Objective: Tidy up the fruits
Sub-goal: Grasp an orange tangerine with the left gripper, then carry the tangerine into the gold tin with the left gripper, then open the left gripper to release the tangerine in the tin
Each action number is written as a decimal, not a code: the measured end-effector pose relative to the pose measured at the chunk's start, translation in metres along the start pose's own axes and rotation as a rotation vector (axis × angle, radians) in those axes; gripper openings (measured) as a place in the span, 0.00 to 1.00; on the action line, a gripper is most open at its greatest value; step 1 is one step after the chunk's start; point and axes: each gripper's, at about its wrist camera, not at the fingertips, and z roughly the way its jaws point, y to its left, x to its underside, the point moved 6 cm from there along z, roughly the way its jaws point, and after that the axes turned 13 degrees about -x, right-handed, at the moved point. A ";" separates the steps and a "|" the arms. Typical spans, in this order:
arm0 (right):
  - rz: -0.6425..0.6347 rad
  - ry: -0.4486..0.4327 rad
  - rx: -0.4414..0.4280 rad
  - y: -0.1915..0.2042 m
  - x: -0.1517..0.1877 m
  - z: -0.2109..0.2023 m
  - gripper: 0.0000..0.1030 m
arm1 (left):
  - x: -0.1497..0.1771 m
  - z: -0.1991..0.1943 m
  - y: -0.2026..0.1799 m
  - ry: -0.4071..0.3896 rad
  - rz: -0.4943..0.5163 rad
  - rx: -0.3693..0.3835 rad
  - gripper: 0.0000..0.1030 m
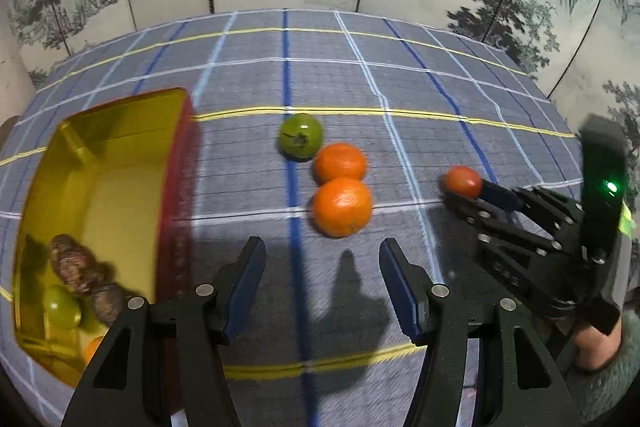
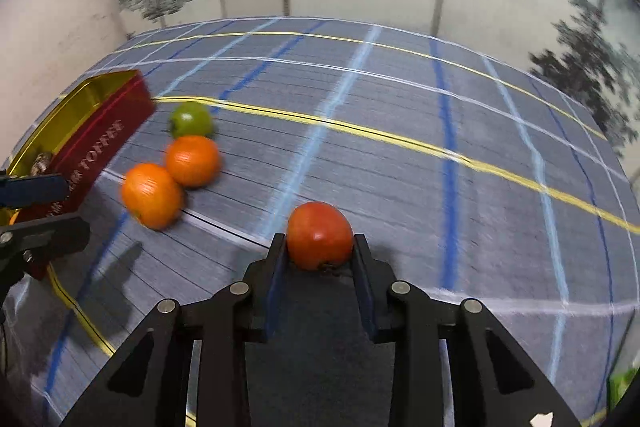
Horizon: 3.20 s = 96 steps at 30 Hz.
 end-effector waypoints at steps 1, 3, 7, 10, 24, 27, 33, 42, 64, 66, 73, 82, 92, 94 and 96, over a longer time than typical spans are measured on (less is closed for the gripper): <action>0.012 -0.003 0.008 -0.005 0.002 -0.003 0.28 | -0.001 0.002 -0.002 -0.001 -0.004 0.001 0.58; 0.040 -0.011 0.031 -0.018 0.008 -0.010 0.28 | -0.004 0.009 -0.006 0.000 -0.015 0.003 0.58; 0.076 -0.023 0.027 -0.028 0.011 -0.017 0.28 | -0.008 0.023 -0.011 0.038 -0.035 0.008 0.58; 0.070 -0.020 0.035 -0.027 0.010 -0.016 0.29 | -0.010 0.031 -0.013 0.052 -0.042 0.002 0.58; 0.078 -0.023 0.025 -0.028 0.011 -0.016 0.29 | -0.005 0.042 -0.017 0.075 -0.024 0.019 0.38; 0.076 -0.022 0.028 -0.028 0.011 -0.016 0.29 | -0.002 0.036 -0.013 0.073 -0.025 0.010 0.38; 0.069 -0.018 0.039 -0.028 0.011 -0.016 0.29 | 0.003 0.017 0.002 0.061 -0.029 -0.005 0.38; 0.060 -0.015 0.052 -0.026 0.011 -0.015 0.29 | 0.005 -0.018 0.035 0.018 -0.055 -0.021 0.38; 0.059 -0.014 0.052 -0.026 0.011 -0.015 0.29 | 0.045 -0.035 0.167 0.038 -0.195 -0.177 0.38; 0.059 -0.014 0.052 -0.026 0.011 -0.015 0.29 | 0.050 -0.032 0.167 0.046 -0.187 -0.176 0.38; 0.058 -0.014 0.054 -0.026 0.011 -0.015 0.29 | 0.058 -0.021 0.166 0.076 -0.170 -0.181 0.38; 0.059 -0.014 0.052 -0.026 0.011 -0.015 0.29 | 0.062 -0.016 0.169 0.080 -0.157 -0.203 0.38; 0.059 -0.014 0.051 -0.026 0.011 -0.015 0.29 | 0.061 -0.015 0.168 0.080 -0.149 -0.205 0.39; 0.059 -0.014 0.052 -0.026 0.011 -0.015 0.29 | 0.061 -0.015 0.169 0.079 -0.148 -0.207 0.39; 0.057 -0.014 0.054 -0.026 0.011 -0.015 0.29 | 0.061 -0.015 0.169 0.079 -0.147 -0.209 0.39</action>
